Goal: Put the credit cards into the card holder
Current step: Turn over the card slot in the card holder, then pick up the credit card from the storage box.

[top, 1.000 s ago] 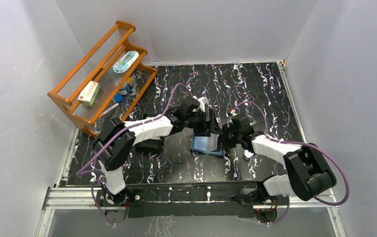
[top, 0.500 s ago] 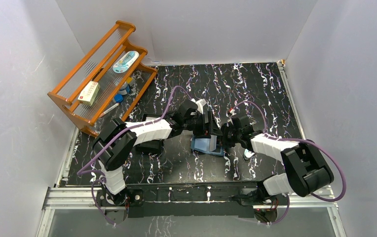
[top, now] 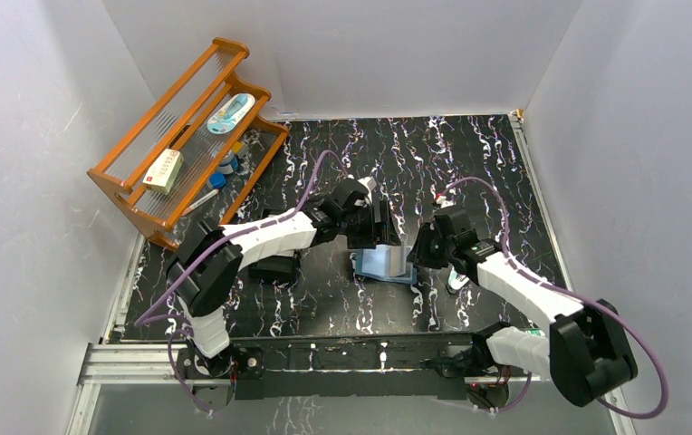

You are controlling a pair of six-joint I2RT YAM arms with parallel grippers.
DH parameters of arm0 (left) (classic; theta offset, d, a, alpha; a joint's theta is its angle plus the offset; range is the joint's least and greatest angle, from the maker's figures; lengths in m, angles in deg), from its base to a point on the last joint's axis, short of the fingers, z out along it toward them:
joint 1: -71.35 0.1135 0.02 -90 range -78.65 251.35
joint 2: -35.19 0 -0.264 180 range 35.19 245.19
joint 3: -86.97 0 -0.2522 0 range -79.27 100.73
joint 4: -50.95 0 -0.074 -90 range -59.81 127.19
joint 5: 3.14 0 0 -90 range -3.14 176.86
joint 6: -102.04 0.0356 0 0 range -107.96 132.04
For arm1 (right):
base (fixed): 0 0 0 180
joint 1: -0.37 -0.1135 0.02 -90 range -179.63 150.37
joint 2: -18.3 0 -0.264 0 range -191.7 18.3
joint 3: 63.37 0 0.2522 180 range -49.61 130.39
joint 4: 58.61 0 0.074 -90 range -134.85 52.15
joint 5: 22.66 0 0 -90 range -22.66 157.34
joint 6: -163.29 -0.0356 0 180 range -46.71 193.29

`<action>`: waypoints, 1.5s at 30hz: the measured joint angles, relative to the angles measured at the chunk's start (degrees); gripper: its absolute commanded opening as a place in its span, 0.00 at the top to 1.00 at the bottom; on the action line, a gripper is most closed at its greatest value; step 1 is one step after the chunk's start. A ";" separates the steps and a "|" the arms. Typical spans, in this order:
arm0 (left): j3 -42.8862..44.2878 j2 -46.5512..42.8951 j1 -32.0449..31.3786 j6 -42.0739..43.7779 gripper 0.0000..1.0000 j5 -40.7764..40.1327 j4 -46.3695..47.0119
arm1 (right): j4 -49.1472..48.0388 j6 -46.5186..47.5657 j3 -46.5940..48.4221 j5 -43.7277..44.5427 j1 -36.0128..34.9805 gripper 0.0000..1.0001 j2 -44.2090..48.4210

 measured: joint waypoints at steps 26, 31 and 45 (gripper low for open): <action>-5.57 -31.78 20.06 -20.83 0.31 -38.73 -35.21 | 10.12 3.37 14.99 -3.39 -1.25 0.21 6.99; -5.09 -29.53 21.88 -28.11 0.36 -40.92 -41.05 | 10.21 3.76 15.08 -3.80 -1.25 0.10 6.25; -14.08 -30.86 22.86 -38.58 0.51 -41.35 -36.83 | 10.03 4.46 15.17 -4.90 -1.25 0.08 4.63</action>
